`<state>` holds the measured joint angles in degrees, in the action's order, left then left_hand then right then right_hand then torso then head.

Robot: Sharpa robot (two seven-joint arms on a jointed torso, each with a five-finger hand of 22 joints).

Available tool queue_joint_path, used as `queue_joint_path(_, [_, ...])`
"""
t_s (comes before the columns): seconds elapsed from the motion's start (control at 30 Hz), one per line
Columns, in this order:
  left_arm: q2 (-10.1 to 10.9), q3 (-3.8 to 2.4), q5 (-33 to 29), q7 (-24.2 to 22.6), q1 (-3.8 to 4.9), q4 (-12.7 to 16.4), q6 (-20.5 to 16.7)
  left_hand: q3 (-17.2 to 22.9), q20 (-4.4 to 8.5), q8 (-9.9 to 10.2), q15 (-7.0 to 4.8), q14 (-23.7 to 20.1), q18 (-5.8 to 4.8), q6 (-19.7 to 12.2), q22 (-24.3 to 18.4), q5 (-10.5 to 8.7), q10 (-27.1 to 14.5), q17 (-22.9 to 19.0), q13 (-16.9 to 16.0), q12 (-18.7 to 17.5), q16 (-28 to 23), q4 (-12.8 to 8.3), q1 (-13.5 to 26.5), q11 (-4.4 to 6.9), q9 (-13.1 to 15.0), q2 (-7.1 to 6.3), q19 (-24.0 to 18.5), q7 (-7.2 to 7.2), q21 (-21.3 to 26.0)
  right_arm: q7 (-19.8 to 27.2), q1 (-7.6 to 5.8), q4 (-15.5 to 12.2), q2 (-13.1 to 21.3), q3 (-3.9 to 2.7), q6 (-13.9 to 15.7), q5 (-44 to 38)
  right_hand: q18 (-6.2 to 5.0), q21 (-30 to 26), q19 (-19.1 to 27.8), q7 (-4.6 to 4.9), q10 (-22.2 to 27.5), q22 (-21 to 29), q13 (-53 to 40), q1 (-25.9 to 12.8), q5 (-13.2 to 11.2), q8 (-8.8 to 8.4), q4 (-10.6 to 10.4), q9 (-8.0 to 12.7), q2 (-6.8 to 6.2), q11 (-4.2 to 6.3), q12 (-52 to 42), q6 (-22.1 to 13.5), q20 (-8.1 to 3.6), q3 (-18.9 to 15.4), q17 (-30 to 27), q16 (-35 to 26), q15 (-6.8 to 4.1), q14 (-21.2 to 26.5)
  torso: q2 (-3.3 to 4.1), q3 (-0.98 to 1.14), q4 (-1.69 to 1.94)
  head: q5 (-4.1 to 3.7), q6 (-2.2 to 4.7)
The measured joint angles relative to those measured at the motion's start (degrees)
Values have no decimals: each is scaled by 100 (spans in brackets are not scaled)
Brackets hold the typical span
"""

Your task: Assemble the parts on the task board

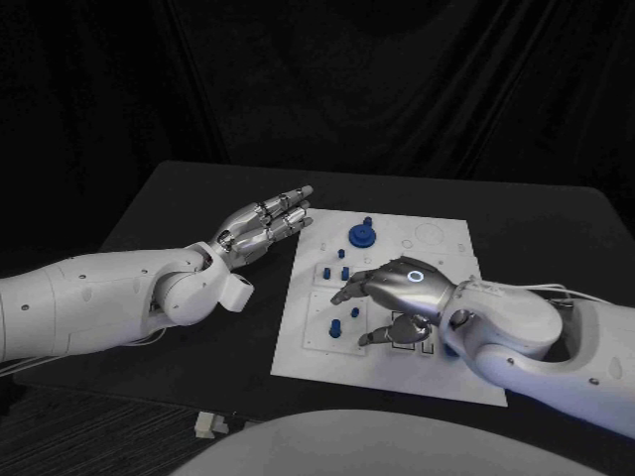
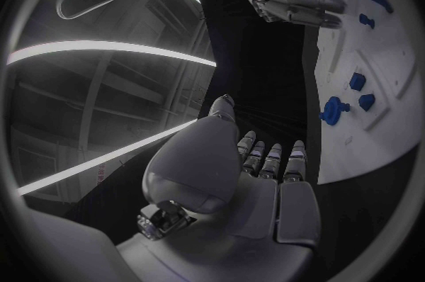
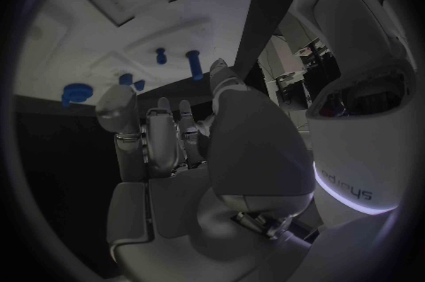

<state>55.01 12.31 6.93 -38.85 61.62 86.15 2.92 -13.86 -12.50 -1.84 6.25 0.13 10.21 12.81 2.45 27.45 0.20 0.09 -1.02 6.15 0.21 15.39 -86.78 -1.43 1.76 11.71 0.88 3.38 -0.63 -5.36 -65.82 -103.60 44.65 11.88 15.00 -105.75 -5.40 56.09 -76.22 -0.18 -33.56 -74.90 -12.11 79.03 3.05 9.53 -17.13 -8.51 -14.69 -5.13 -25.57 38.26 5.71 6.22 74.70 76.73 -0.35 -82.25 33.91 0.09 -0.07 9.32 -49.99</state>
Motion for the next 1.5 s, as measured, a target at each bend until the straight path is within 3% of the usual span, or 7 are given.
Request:
queue_joint_path(0.2, [1, 1, 1, 0, -1, -1, 3, 7, 0, 0, 0, 0, 0, 21, 0, 23, 0, 0, 0, 0, 0, -7, 0, 0, 2, 0, 0, -21, 0, 56, -664, -341, 581, -6, 504, 590, 1, 298, -122, 130, -115, -5, -6, -302, 0, 78, 7, 21, 34, -24, -174, 130, 12, -101, 25, 188, 3, -108, -2, -1, -1, -40, 0])
queue_joint_path(0.37, [-14, 1, 1, 0, -2, -19, 3, 7, 0, 0, 0, 0, 0, 42, 0, 23, 0, 1, 0, 0, 0, -7, 0, 0, 2, 0, 0, 0, 0, 84, -1138, -426, 977, -16, 845, 1274, 1, 372, -228, 355, -1484, -4, -304, -293, 135, 403, 68, -8, 695, 99, -997, 725, -15, 330, 24, 169, -11, -156, -2, -1, 0, -94, 0])
queue_joint_path(0.47, [-36, 1, 1, 0, -2, -21, 2, 7, 0, 0, -31, -7, 0, 42, 2, 23, 0, -1, 0, 0, 0, -7, 0, 0, 2, 0, 0, 0, 0, 1, -1242, -368, 1114, -14, 823, 1636, 1, 87, -119, 517, -2728, -4, -550, -499, 105, 733, 69, -110, 894, 388, -1547, 1469, -105, 343, -109, -73, -171, -57, -2, -1, 2, -113, 0])
queue_joint_path(0.73, [-83, 0, 1, -1, -3, -37, 2, 7, 0, 0, -125, 0, 0, 82, 15, 23, 4, -4, -2, 28, 0, -7, 0, -129, 1, 0, 0, 39, 0, -887, -1276, 6, 1239, -9, -534, 2163, 0, 889, -540, 317, -3956, -3, -1336, -2049, 16, 857, 37, -195, 1152, 679, -2243, 2122, -383, 88, 25, 767, -393, -168, -6, -3, 4, -194, 0])
queue_joint_path(0.9, [-88, 0, 1, -1, -3, -40, 3, 7, 0, 0, -125, 0, 0, 83, 17, 29, 4, -4, -5, 27, 0, -7, -22, -129, 1, 22, 0, 40, 0, -1525, -1126, 103, 1301, -1, -1457, 2325, 1, -109, -118, 336, -3415, -3, -1955, -1949, 17, 683, 37, -219, 1117, 593, -2492, 2103, -328, 88, 24, -14, -392, -168, -12, -13, 4, -208, 0])
queue_joint_path(1.2, [-80, 2, 1, -1, -3, -37, 3, 31, 1, -26, -124, 0, 0, 113, 23, 48, 10, -3, -12, 67, 0, -31, -22, -196, 7, 23, 0, 71, 0, -2188, -1016, 85, 1288, -2, -2027, 2429, 113, 1261, -627, 291, -4913, -3, -6017, -2030, 49, 666, 39, -449, 903, 646, -5267, 2316, -386, -20, 24, 877, -391, -167, -1, -6, 7, -244, 0])
queue_joint_path(1.5, [-89, 1, 1, -1, -3, -38, 11, 30, -21, -26, -124, -1, 0, 113, 23, 48, 11, -2, -12, 95, 0, -30, -44, -238, 7, 45, 21, 71, 0, -2665, -951, 126, 1160, -3, -2581, 2458, 364, 2768, -773, 187, -5049, -2, -6284, -2780, 48, 829, 30, -824, 940, 667, -6188, 2984, -438, -93, 23, 1226, -489, -168, 2, -1, 6, -252, 0])
